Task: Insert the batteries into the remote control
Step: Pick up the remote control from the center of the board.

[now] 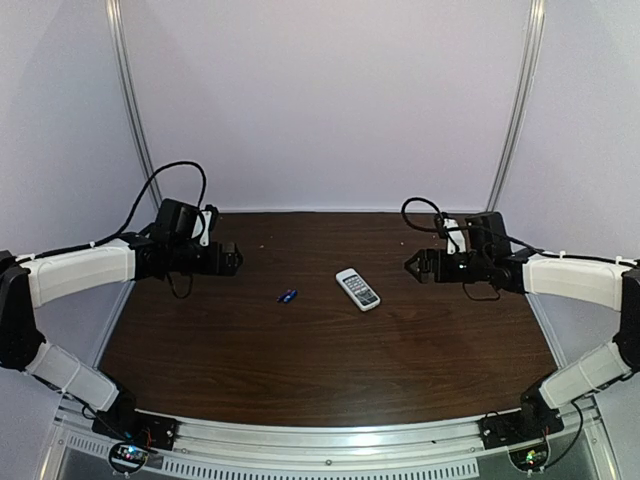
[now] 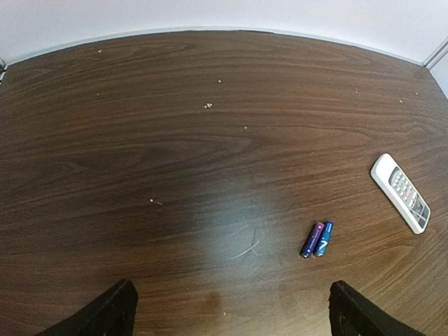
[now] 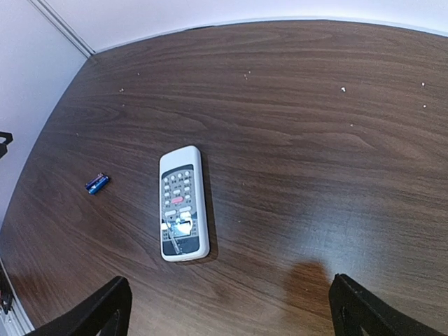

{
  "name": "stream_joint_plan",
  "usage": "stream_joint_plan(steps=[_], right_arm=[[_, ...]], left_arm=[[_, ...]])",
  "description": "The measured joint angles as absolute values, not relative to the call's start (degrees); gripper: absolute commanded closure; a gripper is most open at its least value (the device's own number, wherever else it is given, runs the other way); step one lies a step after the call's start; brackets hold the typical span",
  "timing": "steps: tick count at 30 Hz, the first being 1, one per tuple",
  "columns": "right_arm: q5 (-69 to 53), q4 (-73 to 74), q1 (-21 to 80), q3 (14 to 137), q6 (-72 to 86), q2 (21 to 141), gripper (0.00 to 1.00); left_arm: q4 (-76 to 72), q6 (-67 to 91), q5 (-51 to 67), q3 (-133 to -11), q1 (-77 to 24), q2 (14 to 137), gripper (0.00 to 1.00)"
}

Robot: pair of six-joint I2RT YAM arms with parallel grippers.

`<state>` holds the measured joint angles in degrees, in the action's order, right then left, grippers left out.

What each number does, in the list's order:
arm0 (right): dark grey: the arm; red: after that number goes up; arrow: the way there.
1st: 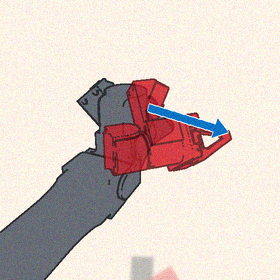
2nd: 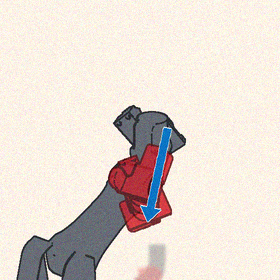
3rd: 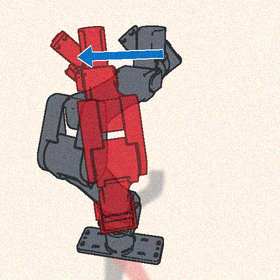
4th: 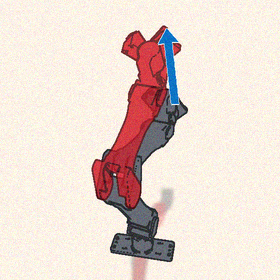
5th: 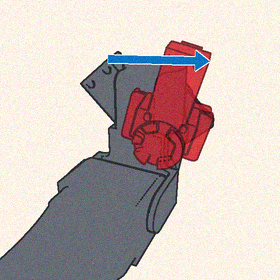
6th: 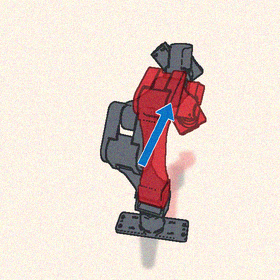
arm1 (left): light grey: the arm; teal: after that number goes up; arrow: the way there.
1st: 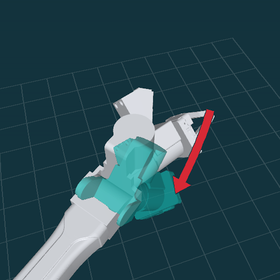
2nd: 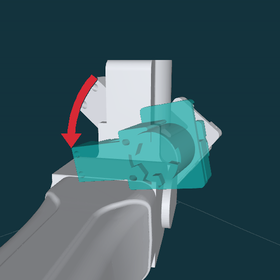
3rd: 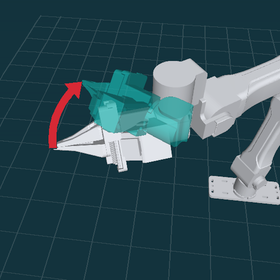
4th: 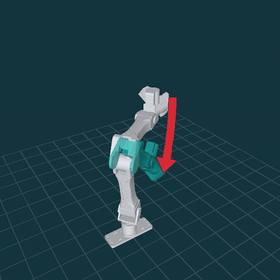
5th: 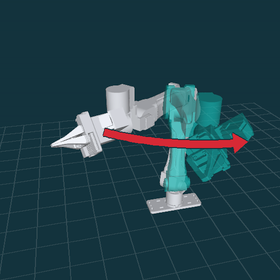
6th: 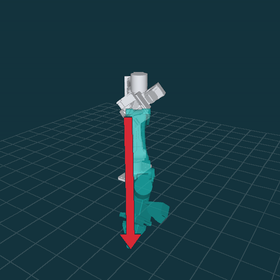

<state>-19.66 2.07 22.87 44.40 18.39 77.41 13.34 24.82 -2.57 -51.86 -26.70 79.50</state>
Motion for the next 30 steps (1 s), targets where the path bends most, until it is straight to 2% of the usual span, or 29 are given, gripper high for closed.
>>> stream_joint_plan(steps=[14, 30], right_arm=[[-12.51, 8.82, 30.52, 55.31, 13.63, 88.73, 0.0], [-9.15, 14.0, 38.79, 65.45, 11.22, 103.74, 0.0]], left_arm=[[14.79, 23.94, -2.96, -58.19, -26.68, 78.43, 0.03], [15.09, 24.05, -2.04, -56.45, -24.1, 77.89, 0.03]])
